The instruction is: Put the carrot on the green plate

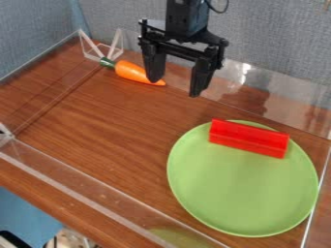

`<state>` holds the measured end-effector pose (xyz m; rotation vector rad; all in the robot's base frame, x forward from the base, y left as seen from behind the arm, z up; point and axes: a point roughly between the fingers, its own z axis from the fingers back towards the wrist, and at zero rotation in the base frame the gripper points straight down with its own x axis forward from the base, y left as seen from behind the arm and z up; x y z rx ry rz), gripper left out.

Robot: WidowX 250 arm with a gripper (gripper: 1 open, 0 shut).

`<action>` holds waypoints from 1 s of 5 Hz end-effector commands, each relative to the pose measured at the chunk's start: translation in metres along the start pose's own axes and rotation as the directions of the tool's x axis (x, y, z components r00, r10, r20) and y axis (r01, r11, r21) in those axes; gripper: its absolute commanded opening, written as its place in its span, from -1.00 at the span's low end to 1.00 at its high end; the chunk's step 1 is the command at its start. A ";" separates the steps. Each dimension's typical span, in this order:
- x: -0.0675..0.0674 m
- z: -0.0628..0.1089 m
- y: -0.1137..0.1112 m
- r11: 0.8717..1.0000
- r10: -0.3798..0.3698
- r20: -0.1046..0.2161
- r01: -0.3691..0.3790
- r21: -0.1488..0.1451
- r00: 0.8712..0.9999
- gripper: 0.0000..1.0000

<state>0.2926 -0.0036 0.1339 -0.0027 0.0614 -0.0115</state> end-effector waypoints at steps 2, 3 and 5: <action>0.023 -0.009 0.054 0.986 0.168 0.026 -0.169 0.002 0.985 1.00; 0.045 -0.006 0.066 0.968 0.252 0.050 -0.251 -0.010 0.967 1.00; 0.063 -0.017 0.047 0.890 0.451 0.070 -0.444 -0.102 0.890 1.00</action>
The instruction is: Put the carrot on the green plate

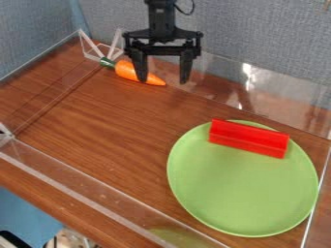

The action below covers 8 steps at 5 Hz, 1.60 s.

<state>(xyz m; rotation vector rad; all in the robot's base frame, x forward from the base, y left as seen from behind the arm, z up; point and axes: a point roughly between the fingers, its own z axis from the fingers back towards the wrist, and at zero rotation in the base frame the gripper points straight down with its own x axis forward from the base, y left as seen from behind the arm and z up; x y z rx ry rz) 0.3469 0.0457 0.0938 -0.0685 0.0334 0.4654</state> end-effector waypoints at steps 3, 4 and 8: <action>0.030 -0.002 -0.020 0.969 0.224 0.064 -0.215 -0.119 0.973 1.00; 0.036 0.006 -0.028 0.955 0.274 0.057 -0.265 -0.134 0.960 1.00; 0.048 0.017 -0.047 0.845 0.510 0.006 -0.500 -0.189 0.860 -1.00</action>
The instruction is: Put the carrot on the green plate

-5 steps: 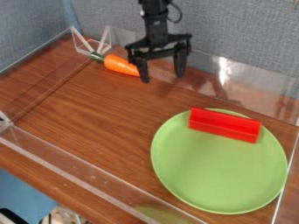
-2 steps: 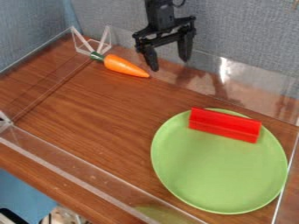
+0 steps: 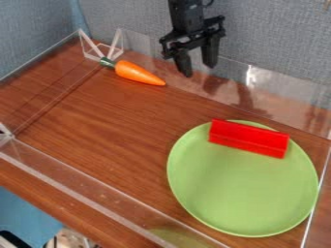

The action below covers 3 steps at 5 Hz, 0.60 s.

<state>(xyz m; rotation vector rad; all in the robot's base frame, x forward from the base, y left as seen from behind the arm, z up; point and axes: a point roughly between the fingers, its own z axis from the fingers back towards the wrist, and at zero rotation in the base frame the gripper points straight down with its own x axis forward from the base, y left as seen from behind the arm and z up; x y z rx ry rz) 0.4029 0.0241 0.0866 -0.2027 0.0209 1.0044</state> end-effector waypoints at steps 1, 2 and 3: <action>0.018 0.035 -0.006 0.994 0.075 0.051 -0.071 -0.081 0.996 -1.00; 0.046 0.053 0.013 0.980 0.171 0.076 -0.162 -0.117 0.982 -1.00; 0.077 0.052 0.030 0.964 0.249 0.123 -0.233 -0.127 0.961 -1.00</action>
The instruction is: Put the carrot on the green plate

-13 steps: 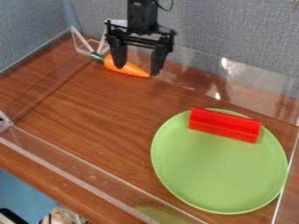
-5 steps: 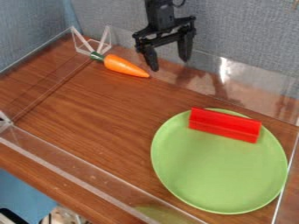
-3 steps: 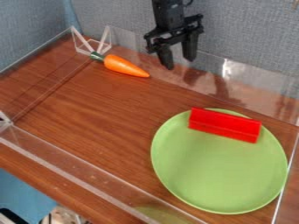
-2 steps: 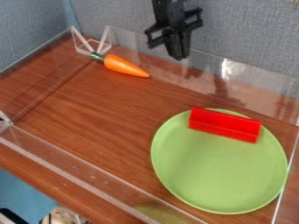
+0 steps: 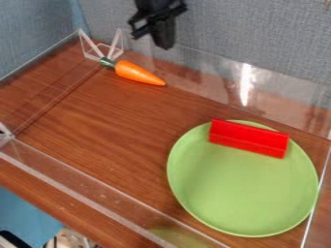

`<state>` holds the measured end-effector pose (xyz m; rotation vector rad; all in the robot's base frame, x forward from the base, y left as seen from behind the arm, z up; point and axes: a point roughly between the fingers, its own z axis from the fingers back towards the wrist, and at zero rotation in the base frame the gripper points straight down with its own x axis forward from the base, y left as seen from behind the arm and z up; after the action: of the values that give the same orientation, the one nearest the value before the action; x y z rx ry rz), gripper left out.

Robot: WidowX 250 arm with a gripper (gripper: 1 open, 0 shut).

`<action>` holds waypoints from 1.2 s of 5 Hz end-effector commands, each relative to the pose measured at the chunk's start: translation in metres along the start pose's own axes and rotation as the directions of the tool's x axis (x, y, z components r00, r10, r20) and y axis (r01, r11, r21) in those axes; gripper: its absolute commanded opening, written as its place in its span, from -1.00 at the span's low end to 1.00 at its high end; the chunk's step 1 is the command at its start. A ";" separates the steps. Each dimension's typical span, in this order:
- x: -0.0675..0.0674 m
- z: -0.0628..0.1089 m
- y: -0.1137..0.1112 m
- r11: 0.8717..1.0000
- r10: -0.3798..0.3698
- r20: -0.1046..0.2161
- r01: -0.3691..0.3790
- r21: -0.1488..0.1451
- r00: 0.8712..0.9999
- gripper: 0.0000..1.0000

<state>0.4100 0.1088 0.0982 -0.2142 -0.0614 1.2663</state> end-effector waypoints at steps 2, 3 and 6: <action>0.022 -0.006 0.008 0.997 0.068 0.101 -0.063 -0.046 0.993 -1.00; 0.020 -0.023 0.009 0.997 0.075 0.119 -0.071 -0.038 0.990 -1.00; 0.020 0.023 0.010 0.997 0.035 0.150 -0.024 -0.070 0.988 -1.00</action>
<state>0.3988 0.1264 0.0793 -0.1473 -0.1294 1.3047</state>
